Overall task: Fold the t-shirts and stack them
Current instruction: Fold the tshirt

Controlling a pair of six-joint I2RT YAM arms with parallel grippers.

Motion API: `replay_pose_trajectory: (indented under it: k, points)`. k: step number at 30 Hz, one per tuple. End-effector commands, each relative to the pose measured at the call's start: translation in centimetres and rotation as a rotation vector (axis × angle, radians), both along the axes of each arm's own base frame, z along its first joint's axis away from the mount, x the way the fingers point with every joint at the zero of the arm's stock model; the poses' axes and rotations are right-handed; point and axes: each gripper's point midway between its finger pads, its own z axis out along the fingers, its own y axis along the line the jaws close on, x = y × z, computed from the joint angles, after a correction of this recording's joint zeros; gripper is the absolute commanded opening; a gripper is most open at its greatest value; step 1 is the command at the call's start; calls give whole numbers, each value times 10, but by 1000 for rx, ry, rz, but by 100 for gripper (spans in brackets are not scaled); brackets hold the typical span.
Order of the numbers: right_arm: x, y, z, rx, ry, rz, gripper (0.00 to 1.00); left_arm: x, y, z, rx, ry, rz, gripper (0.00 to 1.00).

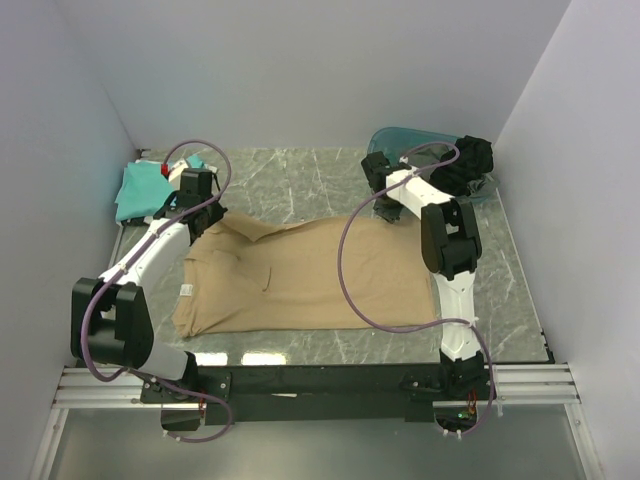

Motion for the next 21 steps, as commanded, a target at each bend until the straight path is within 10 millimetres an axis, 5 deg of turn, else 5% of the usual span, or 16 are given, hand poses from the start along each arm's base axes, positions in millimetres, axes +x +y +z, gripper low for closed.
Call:
replay_pose_trajectory:
  k: [1, 4, 9, 21]
  points:
    - [-6, 0, 10, -1, -1, -7, 10, 1, -2, 20, -11, -60, -2, 0]
    - [-2, -4, 17, -28, -15, -8, 0, -1, -1, 19, -17, -57, 3, 0]
    - [1, -9, 36, -49, -68, 9, 0, -9, 0, 20, -38, -57, 31, 0]
    - [-19, -7, 65, -89, -142, 84, 0, -71, 4, 14, -100, -30, 175, 0]
